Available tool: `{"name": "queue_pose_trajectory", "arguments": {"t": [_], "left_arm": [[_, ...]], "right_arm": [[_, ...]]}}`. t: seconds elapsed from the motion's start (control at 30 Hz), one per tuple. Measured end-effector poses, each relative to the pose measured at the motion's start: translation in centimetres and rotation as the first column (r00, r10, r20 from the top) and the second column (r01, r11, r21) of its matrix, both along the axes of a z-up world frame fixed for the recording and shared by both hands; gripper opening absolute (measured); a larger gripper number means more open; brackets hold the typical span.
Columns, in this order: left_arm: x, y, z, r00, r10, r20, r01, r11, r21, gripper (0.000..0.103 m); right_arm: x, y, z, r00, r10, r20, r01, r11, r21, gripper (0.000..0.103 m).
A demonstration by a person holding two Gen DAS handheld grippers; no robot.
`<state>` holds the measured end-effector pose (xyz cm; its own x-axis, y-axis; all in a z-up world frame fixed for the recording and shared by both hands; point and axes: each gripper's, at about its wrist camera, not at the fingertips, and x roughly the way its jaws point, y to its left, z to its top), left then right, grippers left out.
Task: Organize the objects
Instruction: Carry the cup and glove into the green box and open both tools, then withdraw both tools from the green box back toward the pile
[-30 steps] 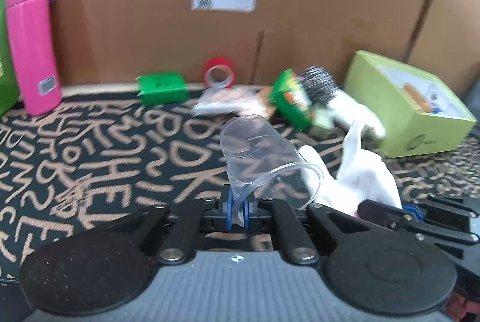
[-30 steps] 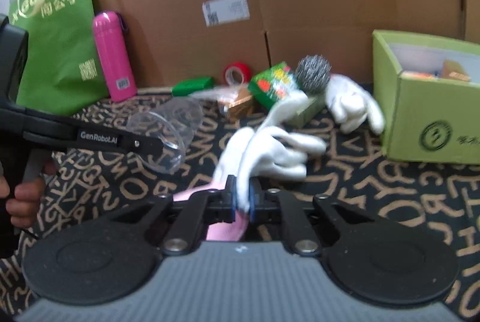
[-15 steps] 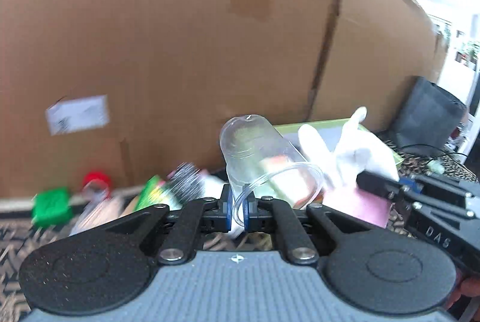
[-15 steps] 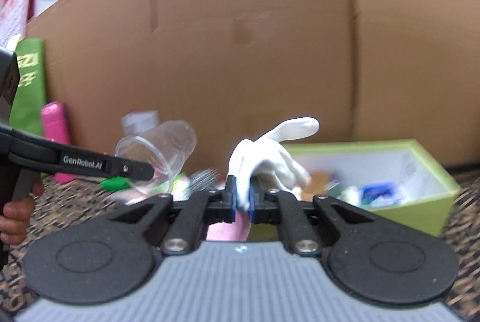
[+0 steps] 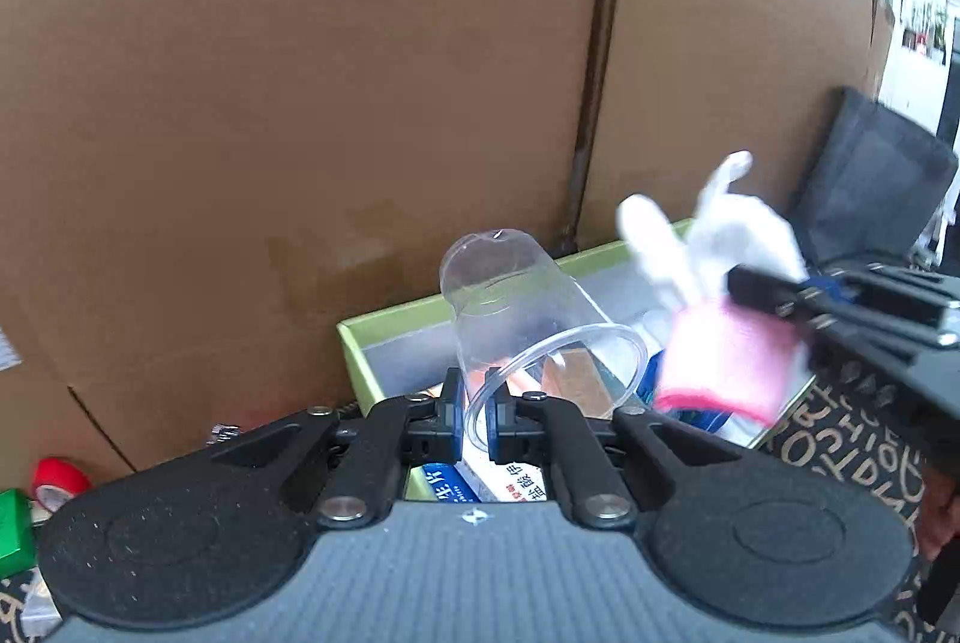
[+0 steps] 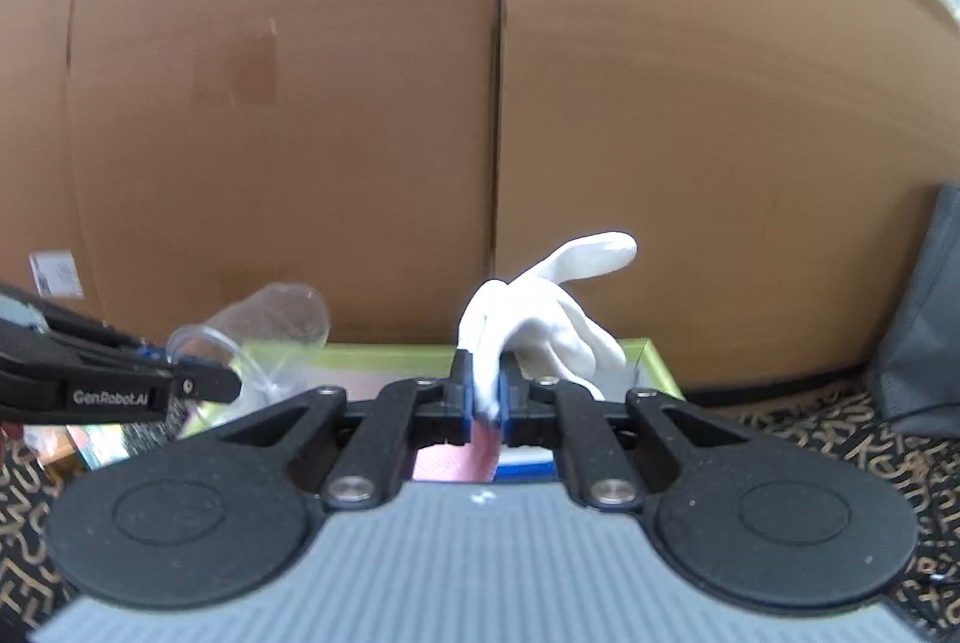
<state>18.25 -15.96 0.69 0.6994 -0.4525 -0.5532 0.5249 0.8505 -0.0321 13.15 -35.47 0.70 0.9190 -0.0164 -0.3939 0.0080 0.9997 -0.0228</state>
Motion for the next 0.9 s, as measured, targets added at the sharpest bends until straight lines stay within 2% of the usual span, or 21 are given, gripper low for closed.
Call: {"name": "queue_pose_trajectory", "arguments": {"t": [0.13, 0.27, 0.3, 0.33, 0.37, 0.4, 0.43, 0.47, 0.5, 0.53, 0.6, 0.67, 0.77, 0.9], "left_arm": [[0.3, -0.6, -1.5, 1.000, -0.009, -0.015, 0.009, 1.000, 0.014, 0.006], [0.6, -0.6, -2.5, 0.999, -0.019, -0.033, 0.019, 1.000, 0.016, 0.009], [0.5, -0.5, -2.7, 0.999, -0.015, -0.038, 0.016, 1.000, 0.014, 0.018], [0.5, -0.3, -2.7, 0.999, -0.010, -0.042, 0.010, 1.000, 0.008, 0.030], [0.2, 0.1, -2.7, 0.999, -0.016, -0.033, 0.015, 1.000, -0.018, 0.036], [-0.2, 0.5, -2.6, 1.000, -0.016, -0.026, 0.015, 0.999, -0.040, 0.051], [-0.8, 0.6, -2.1, 1.000, -0.024, -0.018, 0.023, 0.997, -0.067, 0.063], [-1.0, 0.8, -1.6, 1.000, -0.027, -0.009, 0.026, 0.996, -0.090, 0.069], [-1.7, 1.2, -1.2, 1.000, -0.016, 0.006, 0.016, 0.994, -0.106, 0.081], [-2.3, 1.3, -0.9, 1.000, 0.001, 0.023, 0.002, 0.994, -0.107, 0.088], [-3.7, 1.7, -0.4, 0.997, 0.025, 0.068, -0.018, 0.995, -0.100, 0.089], [-5.0, 2.6, -0.2, 0.997, 0.034, 0.073, -0.027, 0.994, -0.102, 0.090], [-6.7, 4.2, -0.5, 0.998, 0.045, 0.036, -0.041, 0.992, -0.120, 0.093], [-8.7, 7.2, -1.5, 0.995, 0.099, -0.003, -0.098, 0.984, -0.147, 0.094]], "right_arm": [[2.5, 0.2, -2.9, 0.994, 0.036, -0.105, -0.039, 0.999, -0.023, 0.008], [3.2, 0.0, -4.3, 0.992, 0.011, -0.125, -0.017, 0.999, -0.051, 0.009], [3.1, -0.1, -4.3, 0.993, 0.006, -0.118, -0.012, 0.998, -0.056, 0.010], [2.8, -0.2, -4.3, 0.994, 0.002, -0.112, -0.008, 0.998, -0.057, 0.015], [2.5, -0.3, -4.2, 0.995, -0.006, -0.103, 0.001, 0.998, -0.055, 0.028], [2.0, -0.4, -4.0, 0.996, -0.016, -0.085, 0.011, 0.998, -0.057, 0.039], [1.4, -0.5, -3.8, 0.998, -0.029, -0.057, 0.026, 0.997, -0.066, 0.060], [0.8, -0.4, -3.5, 0.999, -0.044, -0.028, 0.042, 0.996, -0.081, 0.067], [0.5, -0.2, -3.1, 0.999, -0.051, -0.009, 0.049, 0.994, -0.098, 0.068], [0.0, -0.1, -2.8, 0.999, -0.053, 0.003, 0.053, 0.993, -0.109, 0.072], [-1.2, 0.2, -2.4, 0.998, -0.061, 0.032, 0.064, 0.992, -0.111, 0.087], [-2.6, 0.8, -1.9, 0.995, -0.060, 0.075, 0.068, 0.992, -0.106, 0.102], [-4.7, 2.1, -1.5, 0.993, -0.031, 0.110, 0.044, 0.991, -0.123, 0.103], [-6.2, 4.0, -1.1, 0.993, 0.014, 0.114, -0.001, 0.993, -0.114, 0.103]]}}
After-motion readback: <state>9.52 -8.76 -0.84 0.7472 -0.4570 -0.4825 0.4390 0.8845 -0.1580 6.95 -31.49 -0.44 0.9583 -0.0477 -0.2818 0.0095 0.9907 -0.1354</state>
